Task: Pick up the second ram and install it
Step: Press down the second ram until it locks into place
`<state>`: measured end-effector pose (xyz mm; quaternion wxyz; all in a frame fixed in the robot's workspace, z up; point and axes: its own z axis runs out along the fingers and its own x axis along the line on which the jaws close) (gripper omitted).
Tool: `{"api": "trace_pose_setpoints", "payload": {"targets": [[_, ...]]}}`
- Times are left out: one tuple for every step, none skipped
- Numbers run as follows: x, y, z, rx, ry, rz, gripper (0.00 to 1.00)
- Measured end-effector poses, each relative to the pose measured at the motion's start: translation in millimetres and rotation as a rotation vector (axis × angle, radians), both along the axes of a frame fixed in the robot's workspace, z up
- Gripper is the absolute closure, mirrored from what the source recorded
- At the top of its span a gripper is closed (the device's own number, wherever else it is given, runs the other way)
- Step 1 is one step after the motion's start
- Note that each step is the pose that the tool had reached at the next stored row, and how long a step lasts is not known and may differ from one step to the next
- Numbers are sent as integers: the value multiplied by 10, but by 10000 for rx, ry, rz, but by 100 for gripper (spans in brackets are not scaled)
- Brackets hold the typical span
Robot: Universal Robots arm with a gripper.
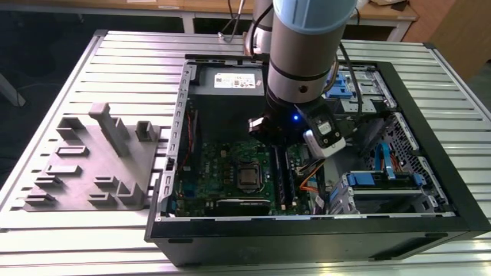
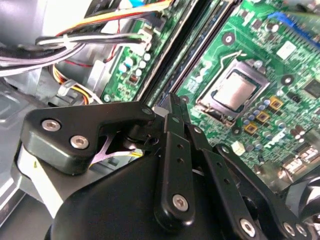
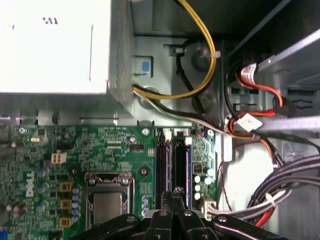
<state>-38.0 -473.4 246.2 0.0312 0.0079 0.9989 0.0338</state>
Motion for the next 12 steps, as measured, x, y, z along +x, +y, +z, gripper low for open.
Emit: {"api": "trace_pose_setpoints", "payload": {"targets": [[0,21,-1,0,0,0,93],[0,39,-1,0,0,0,93],[0,56,-1,1,0,0,93],[0,72,-2,0,0,0,93],[0,89,-2,-1,0,0,93],[0,108,-2,0,0,1,93],[0,125,-2,0,0,1,93],[0,142,-3,1,0,1,93],[0,159,-3,1,0,1,93],[0,175,-3,0,0,0,93],[0,191,-3,0,0,1,93],[0,207,-4,0,0,1,93]]}}
